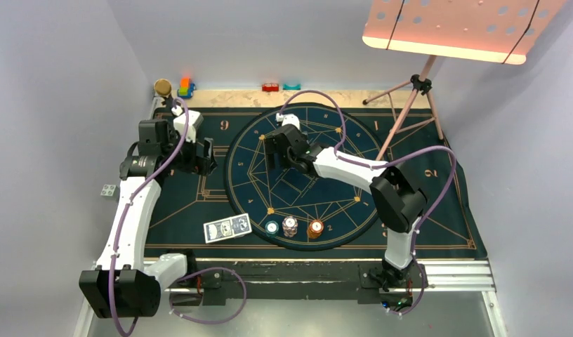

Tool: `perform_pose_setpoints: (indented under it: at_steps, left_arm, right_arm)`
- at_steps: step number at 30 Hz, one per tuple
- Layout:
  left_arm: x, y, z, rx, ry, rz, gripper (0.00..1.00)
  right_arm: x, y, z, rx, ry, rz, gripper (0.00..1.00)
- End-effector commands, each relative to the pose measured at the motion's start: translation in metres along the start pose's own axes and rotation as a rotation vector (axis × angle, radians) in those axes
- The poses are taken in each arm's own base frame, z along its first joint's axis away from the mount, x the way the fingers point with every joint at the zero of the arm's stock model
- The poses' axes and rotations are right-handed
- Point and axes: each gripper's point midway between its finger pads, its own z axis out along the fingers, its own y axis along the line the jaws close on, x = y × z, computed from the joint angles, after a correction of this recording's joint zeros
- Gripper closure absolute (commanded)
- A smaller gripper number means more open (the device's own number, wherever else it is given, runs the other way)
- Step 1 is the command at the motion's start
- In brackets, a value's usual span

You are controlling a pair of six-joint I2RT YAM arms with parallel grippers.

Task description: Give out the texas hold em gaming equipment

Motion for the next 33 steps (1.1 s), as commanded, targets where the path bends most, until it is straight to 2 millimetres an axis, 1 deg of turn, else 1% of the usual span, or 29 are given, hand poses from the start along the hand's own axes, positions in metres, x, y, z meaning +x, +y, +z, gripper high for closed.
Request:
perform_pose_setpoints:
  at_steps: [1, 3, 7, 12, 21, 25, 29, 33]
  left_arm:
    - [0.000, -0.002, 0.000, 0.003, -0.018, -0.029, 0.00]
    - [0.004, -0.001, 0.002, 0.001, -0.007, -0.027, 0.00]
    - [0.014, -0.010, 0.006, 0.051, -0.018, -0.019, 0.00]
    - [0.022, -0.017, 0.009, 0.087, -0.036, -0.017, 0.00]
    - [0.023, -0.015, 0.015, 0.085, -0.044, -0.014, 0.00]
    - [0.022, -0.014, 0.015, 0.082, -0.051, -0.013, 0.00]
    - [0.022, -0.014, 0.014, 0.077, -0.057, -0.012, 0.00]
    - [0.021, -0.014, 0.014, 0.077, -0.063, -0.011, 0.00]
  right_arm:
    - [-0.002, 0.008, -0.006, -0.010, -0.002, 0.063, 0.06]
    - [0.006, 0.010, -0.004, -0.009, 0.019, 0.076, 0.06]
    - [0.021, 0.011, 0.000, -0.013, 0.051, 0.088, 0.07]
    - [0.033, 0.010, 0.005, -0.013, 0.082, 0.099, 0.09]
    - [0.049, 0.014, 0.014, -0.020, 0.130, 0.117, 0.13]
    - [0.054, 0.009, 0.015, 0.007, 0.143, 0.116, 0.13]
    - [0.054, -0.005, 0.012, 0.068, 0.137, 0.096, 0.13]
    - [0.052, -0.017, 0.014, 0.121, 0.129, 0.083, 0.13]
